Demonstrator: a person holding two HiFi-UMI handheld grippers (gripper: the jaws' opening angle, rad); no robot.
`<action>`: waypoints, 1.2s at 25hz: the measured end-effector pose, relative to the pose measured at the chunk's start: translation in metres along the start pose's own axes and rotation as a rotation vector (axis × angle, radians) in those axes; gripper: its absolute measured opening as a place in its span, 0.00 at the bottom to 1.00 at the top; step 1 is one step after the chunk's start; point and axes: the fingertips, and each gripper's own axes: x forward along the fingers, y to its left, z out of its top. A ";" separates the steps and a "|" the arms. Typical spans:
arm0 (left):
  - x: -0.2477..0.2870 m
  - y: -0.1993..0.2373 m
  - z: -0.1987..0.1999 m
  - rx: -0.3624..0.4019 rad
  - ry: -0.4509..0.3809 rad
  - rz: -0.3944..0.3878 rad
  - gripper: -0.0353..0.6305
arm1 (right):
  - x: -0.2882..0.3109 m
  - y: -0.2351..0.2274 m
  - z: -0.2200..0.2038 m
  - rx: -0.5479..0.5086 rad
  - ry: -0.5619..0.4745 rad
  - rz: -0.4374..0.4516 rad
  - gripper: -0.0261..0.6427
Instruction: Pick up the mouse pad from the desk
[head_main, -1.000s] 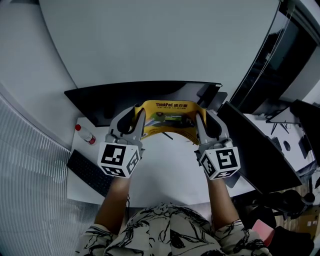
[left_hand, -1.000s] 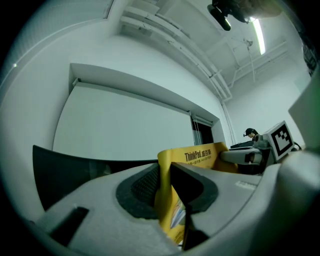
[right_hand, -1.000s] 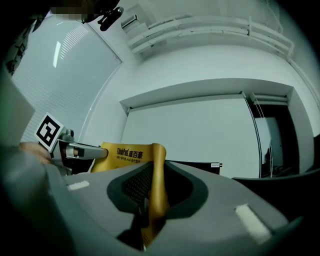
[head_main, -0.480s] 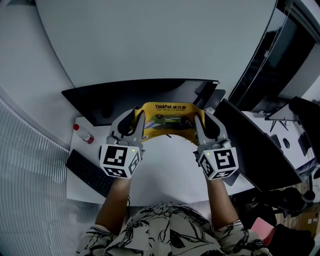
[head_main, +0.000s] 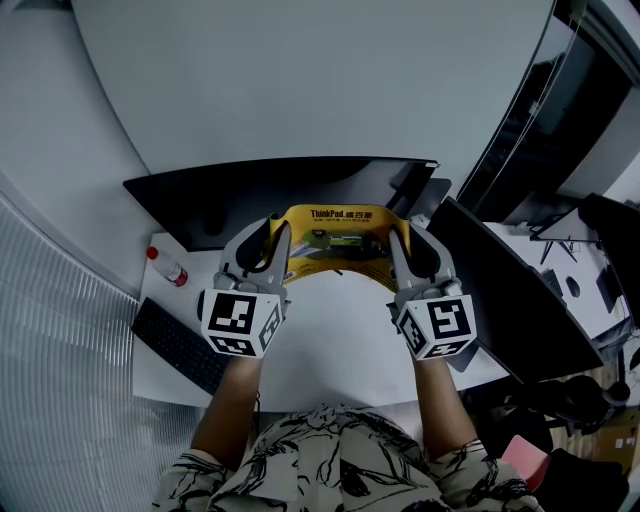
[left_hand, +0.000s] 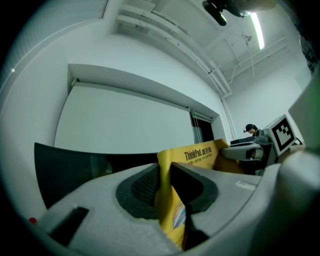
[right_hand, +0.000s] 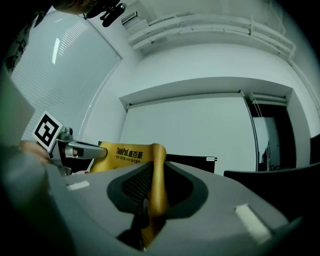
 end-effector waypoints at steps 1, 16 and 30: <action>0.000 0.000 0.001 0.000 -0.001 0.001 0.17 | 0.000 0.000 0.001 0.000 -0.001 0.001 0.15; 0.001 0.000 -0.002 0.007 0.003 0.012 0.17 | 0.003 -0.001 -0.003 -0.006 0.006 0.004 0.15; -0.003 -0.001 0.004 0.007 0.003 0.015 0.17 | 0.001 0.000 0.004 0.000 0.001 0.015 0.14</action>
